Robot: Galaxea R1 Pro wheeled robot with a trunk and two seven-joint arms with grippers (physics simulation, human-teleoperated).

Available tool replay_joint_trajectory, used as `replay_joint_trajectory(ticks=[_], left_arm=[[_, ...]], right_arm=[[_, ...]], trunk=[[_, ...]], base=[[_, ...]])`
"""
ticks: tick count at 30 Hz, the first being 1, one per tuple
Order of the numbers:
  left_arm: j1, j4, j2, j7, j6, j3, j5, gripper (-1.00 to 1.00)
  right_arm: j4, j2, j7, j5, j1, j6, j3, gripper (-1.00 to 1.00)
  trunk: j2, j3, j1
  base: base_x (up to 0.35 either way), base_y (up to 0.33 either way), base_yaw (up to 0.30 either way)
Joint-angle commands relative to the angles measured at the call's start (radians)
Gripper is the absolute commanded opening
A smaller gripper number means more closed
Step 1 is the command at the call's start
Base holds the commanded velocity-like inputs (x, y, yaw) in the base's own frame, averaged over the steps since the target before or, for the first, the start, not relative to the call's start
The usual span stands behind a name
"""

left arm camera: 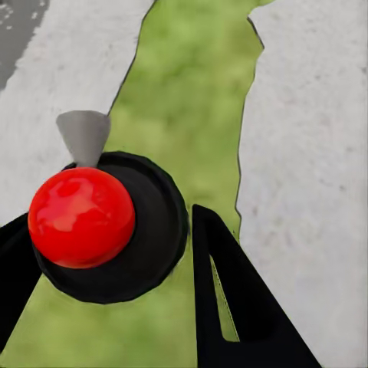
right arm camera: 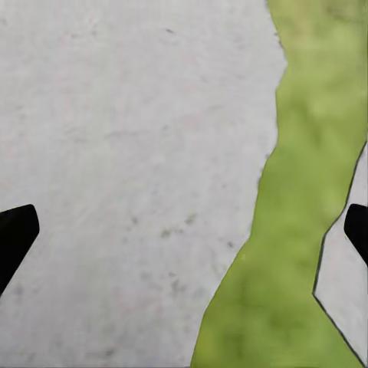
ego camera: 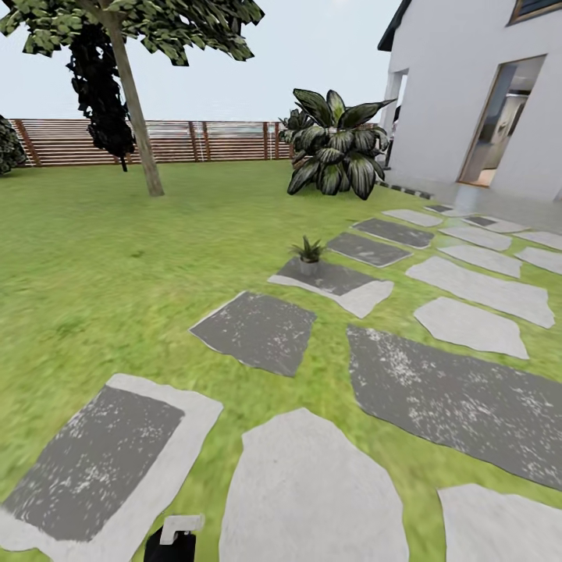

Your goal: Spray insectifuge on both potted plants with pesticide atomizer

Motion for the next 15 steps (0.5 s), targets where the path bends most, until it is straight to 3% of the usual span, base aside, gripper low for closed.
replay_joint_trajectory(ticks=[1, 15], left_arm=[[-0.001, 0.001, 0.001, 0.007, -0.003, -0.008, 0.005, -1.0], [-0.001, 0.002, 0.001, 0.007, -0.003, -0.008, 0.002, -1.0]], right_arm=[[0.001, 0.0, -0.003, 0.0, 0.0, -0.003, 0.001, 1.0], [0.001, 0.0, -0.003, 0.0, 0.0, -0.003, 0.001, 1.0]], trunk=[[0.0, -0.001, 0.0], [0.0, -0.001, 0.0]], base=[[0.338, 0.0, 0.0], [0.338, 0.0, 0.0]])
